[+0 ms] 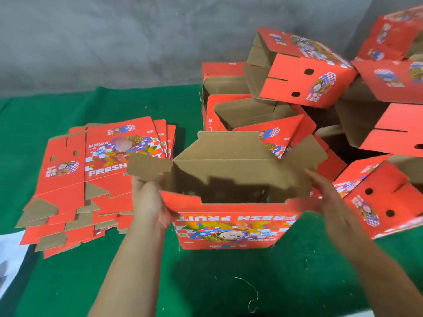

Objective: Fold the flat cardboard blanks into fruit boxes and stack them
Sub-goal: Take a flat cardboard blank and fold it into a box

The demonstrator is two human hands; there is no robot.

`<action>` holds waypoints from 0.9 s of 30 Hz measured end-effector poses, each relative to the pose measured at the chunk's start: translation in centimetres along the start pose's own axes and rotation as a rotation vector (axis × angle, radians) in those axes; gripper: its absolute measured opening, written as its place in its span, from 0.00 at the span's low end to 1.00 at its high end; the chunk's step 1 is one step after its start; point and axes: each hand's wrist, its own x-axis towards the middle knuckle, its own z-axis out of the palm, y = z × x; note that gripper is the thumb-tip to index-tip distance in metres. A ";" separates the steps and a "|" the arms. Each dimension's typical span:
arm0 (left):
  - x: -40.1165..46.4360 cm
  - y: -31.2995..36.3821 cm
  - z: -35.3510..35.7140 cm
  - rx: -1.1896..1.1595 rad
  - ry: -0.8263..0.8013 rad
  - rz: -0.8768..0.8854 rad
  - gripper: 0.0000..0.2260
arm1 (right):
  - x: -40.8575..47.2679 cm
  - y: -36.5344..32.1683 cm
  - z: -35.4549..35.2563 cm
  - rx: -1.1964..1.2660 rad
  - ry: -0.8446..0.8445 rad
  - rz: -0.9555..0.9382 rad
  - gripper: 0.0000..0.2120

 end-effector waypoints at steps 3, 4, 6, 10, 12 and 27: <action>-0.2 -0.1 -0.2 0.040 -0.057 -0.014 0.15 | -0.3 -0.3 1.5 0.020 0.094 0.041 0.21; -0.1 -0.3 -0.2 0.035 -0.064 0.019 0.15 | -0.4 -0.6 2.0 -0.025 0.124 0.029 0.19; 0.0 -0.9 -0.2 0.043 -0.090 0.154 0.17 | -0.4 -0.7 3.3 -0.037 0.211 0.049 0.16; -0.1 -2.0 -1.2 0.417 -0.245 0.616 0.25 | 0.9 -0.8 5.4 -0.024 0.271 0.111 0.16; 0.2 -2.5 -2.0 0.777 -0.363 0.876 0.30 | 1.3 -1.0 5.9 -0.022 0.279 0.117 0.22; 0.5 -1.2 0.0 1.801 -0.544 0.704 0.30 | 2.0 -1.4 5.8 -0.467 0.030 -0.292 0.29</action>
